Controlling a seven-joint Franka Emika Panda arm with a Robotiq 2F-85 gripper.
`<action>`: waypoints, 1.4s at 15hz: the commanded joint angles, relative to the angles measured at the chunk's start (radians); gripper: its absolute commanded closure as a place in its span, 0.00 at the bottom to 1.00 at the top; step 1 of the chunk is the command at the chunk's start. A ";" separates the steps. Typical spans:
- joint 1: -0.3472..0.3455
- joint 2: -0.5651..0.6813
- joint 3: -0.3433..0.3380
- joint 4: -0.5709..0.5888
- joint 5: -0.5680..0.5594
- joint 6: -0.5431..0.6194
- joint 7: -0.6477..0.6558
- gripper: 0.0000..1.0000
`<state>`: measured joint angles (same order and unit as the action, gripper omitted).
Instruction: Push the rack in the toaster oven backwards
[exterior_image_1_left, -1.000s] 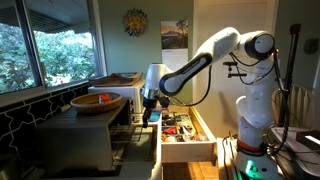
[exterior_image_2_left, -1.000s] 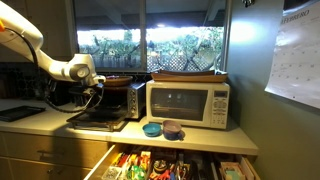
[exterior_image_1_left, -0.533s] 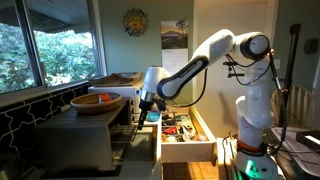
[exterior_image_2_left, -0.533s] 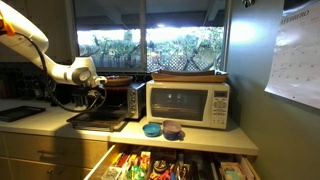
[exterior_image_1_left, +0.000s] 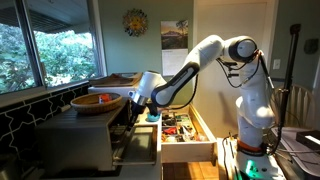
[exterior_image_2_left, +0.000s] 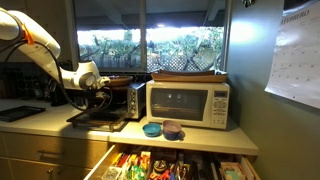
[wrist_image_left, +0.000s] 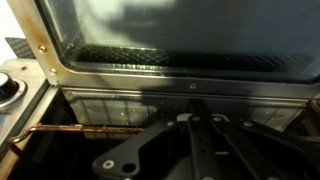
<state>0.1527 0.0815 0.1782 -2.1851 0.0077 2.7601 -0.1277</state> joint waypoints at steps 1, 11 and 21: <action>0.005 0.052 -0.002 0.054 -0.033 0.030 -0.018 1.00; 0.000 0.087 0.005 0.090 -0.042 0.089 -0.091 1.00; -0.013 0.048 0.004 0.083 -0.025 -0.082 -0.121 1.00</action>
<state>0.1512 0.1734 0.1865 -2.0899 -0.0143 2.8048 -0.2681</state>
